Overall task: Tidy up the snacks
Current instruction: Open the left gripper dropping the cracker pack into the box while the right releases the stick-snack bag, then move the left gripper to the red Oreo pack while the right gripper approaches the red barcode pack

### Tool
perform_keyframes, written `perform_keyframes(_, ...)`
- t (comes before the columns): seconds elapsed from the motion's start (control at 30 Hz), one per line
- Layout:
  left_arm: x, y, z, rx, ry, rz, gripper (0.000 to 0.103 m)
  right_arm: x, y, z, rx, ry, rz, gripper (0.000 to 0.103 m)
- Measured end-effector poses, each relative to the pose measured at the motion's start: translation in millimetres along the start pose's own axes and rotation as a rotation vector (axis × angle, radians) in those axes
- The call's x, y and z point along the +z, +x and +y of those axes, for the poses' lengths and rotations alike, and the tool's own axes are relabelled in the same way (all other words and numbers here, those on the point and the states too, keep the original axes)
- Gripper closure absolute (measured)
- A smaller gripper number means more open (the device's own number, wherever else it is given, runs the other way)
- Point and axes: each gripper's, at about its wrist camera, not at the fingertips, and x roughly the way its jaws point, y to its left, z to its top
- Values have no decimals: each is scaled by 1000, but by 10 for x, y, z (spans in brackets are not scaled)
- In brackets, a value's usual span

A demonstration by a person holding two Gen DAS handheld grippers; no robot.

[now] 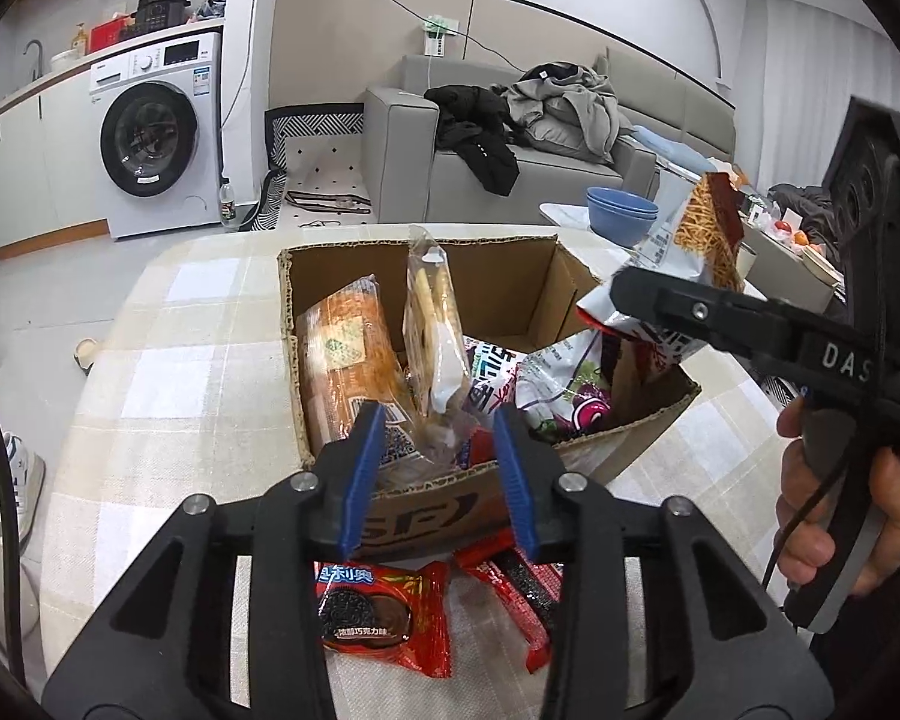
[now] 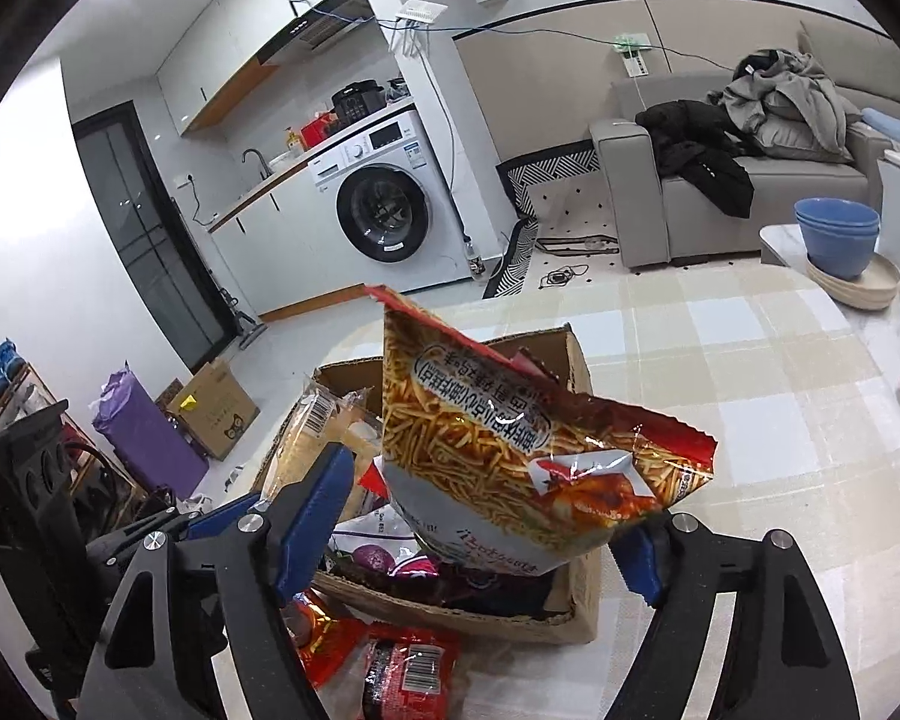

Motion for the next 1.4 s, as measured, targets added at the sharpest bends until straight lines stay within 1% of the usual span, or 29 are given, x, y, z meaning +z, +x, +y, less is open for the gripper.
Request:
perform_keyframes(0.13, -11, -4, 56, 10, -19, -1, 58, 111, 189, 158, -10, -43, 37, 23)
perform_keyframes(0.17, -14, -12, 79, 6, -24, -2, 53, 140, 245, 189, -17, -52, 50, 23)
perform_keyframes(0.2, -26, -26, 93, 4, -27, -5, 47, 169, 267, 201, -16, -56, 50, 23)
perform_keyframes(0.3, -53, -79, 113, -9, -21, -15, 39, 210, 232, 174, -30, -57, 29, 23)
perform_keyframes(0.33, -65, -90, 105, -11, -11, -16, 37, 205, 210, 152, -22, -50, 29, 23)
perform_keyframes(0.4, -75, -111, 80, -18, 5, -14, 26, 178, 163, 106, -29, -48, 28, 21)
perform_keyframes(0.43, -75, -117, 64, -16, 11, -15, 23, 164, 143, 79, -27, -46, 29, 18)
perform_keyframes(0.47, -84, -135, 47, -3, 19, -23, 21, 136, 117, 47, -12, -39, 31, 15)
perform_keyframes(0.5, -96, -148, 37, 6, 25, -29, 20, 100, 86, 26, 1, -32, 33, 14)
perform_keyframes(0.53, -108, -158, 31, 4, 31, -30, 20, 67, 50, 17, 7, -32, 36, 13)
perform_keyframes(0.63, -147, -191, 17, -3, 25, -26, 12, -33, -39, -27, 29, -42, 47, 12)
perform_keyframes(0.67, -154, -209, 13, -3, 22, -28, 4, -65, -71, -42, 34, -43, 47, 12)
perform_keyframes(0.7, -169, -228, 19, 0, 15, -33, 0, -102, -111, -54, 38, -42, 45, 12)
perform_keyframes(0.73, -169, -249, 17, -2, 7, -40, 1, -126, -136, -58, 44, -41, 45, 11)
perform_keyframes(0.8, -213, -269, 32, -12, -6, -29, 1, -196, -217, -71, 55, -42, 42, 10)
perform_keyframes(0.87, -276, -300, 41, -8, -11, -18, 1, -262, -284, -71, 57, -46, 41, 4)
perform_keyframes(0.9, -299, -319, 40, -4, -5, -18, 1, -296, -317, -68, 60, -49, 36, 3)
perform_keyframes(1.03, -360, -373, 43, 41, 8, -7, 1, -445, -419, -4, 59, -92, 35, 2)
perform_keyframes(1.2, -479, -414, 90, 98, 5, 5, 1, -585, -443, 97, 70, -144, 59, 2)
perform_keyframes(1.33, -553, -434, 154, 115, -10, 11, 1, -687, -458, 130, 82, -152, 64, 1)
perform_keyframes(1.4, -590, -420, 187, 123, -16, 18, 1, -728, -435, 145, 82, -152, 85, 1)
